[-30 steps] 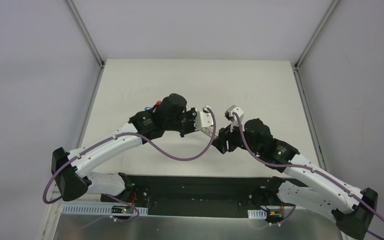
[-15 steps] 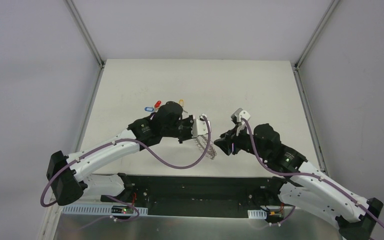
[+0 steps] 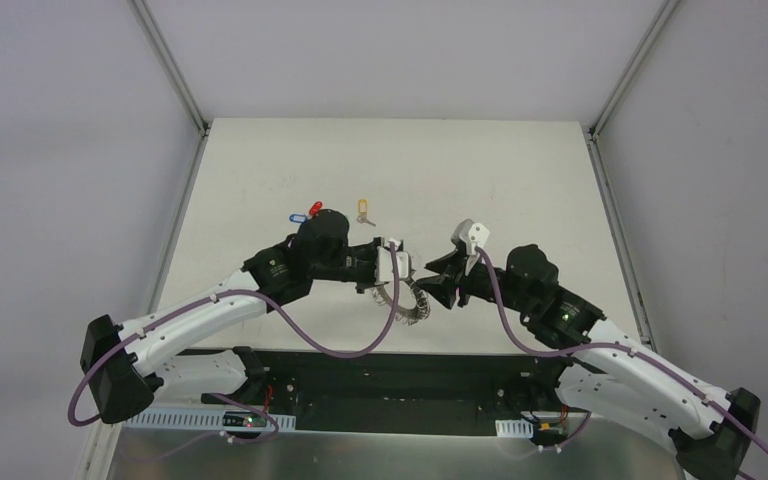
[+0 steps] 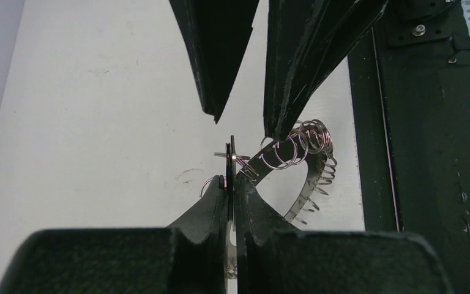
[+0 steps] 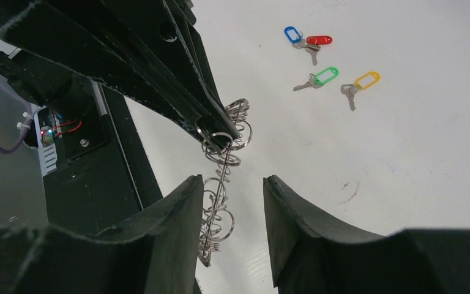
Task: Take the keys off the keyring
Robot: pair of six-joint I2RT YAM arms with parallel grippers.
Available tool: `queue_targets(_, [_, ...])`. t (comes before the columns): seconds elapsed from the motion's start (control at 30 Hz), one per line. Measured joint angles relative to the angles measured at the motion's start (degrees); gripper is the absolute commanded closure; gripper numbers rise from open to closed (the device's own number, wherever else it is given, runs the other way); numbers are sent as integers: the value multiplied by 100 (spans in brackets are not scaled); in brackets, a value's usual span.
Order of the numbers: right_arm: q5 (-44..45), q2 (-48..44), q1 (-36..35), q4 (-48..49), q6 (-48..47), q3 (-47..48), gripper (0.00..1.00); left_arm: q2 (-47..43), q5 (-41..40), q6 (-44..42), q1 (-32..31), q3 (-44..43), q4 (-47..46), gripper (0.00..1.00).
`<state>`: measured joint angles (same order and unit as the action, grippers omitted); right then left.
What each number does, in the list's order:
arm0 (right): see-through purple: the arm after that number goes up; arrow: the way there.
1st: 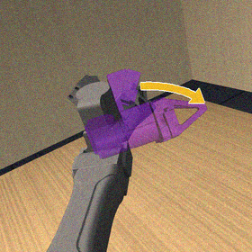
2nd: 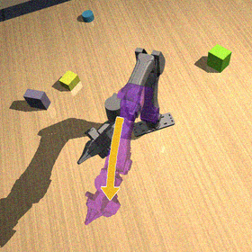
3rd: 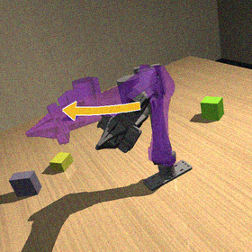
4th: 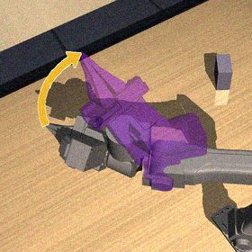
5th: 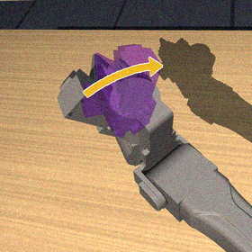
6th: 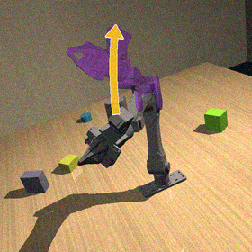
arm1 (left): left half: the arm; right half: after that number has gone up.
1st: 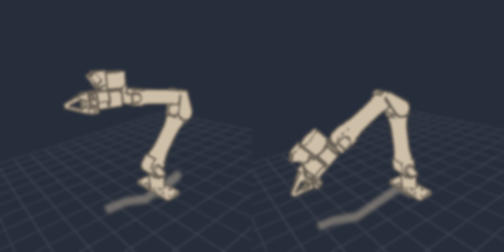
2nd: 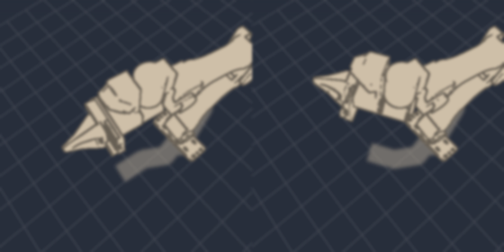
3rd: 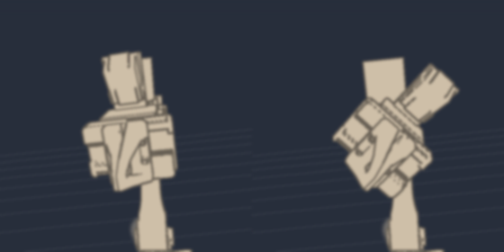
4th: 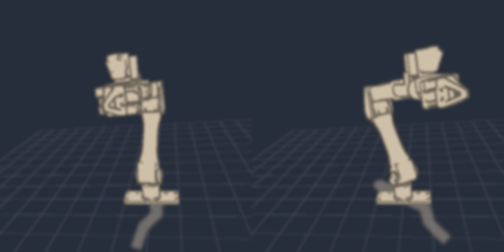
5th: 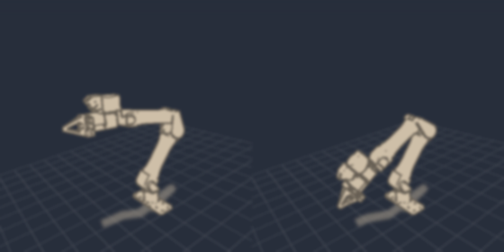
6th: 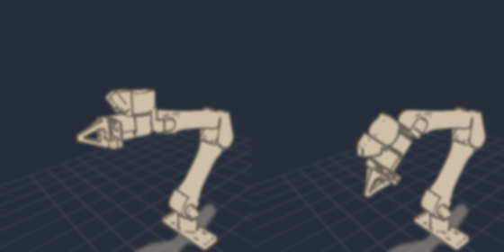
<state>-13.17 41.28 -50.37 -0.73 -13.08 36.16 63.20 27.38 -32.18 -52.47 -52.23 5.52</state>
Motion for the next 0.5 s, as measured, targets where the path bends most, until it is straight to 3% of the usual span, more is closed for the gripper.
queue_targets(0.5, [-931, 470, 2, 481, -214, -17, 68, -166, 409, 0, -7, 63, -66, 100])
